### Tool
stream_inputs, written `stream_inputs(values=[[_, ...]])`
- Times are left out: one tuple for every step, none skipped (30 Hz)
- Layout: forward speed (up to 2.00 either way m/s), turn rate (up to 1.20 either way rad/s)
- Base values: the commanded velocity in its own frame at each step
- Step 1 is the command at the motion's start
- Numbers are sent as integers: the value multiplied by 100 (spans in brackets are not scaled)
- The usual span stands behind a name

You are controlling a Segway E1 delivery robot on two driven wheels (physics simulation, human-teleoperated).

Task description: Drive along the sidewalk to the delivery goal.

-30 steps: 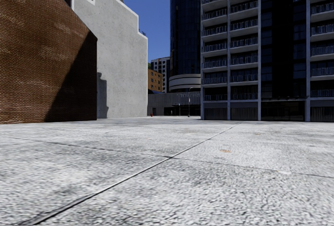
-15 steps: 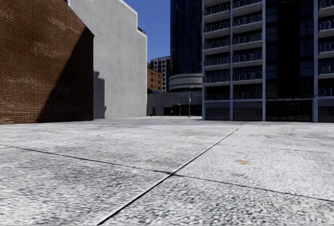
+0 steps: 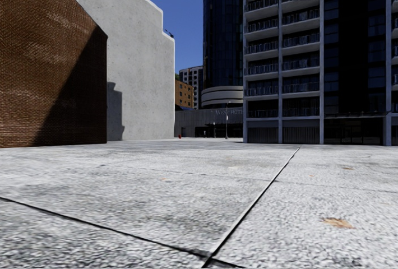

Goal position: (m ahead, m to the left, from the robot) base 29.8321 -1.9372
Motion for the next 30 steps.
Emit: stream_inputs(values=[[200, 0], [200, 0], [200, 0], [200, 0], [200, 0], [200, 0], [200, 0], [200, 0], [200, 0], [200, 0], [200, 0], [200, 0], [200, 0], [200, 0], [200, 0], [200, 0], [200, 0], [200, 0], [200, 0], [200, 0], [200, 0], [200, 0], [200, 0], [200, 0], [200, 0], [200, 0], [200, 0], [200, 0], [200, 0], [200, 0]])
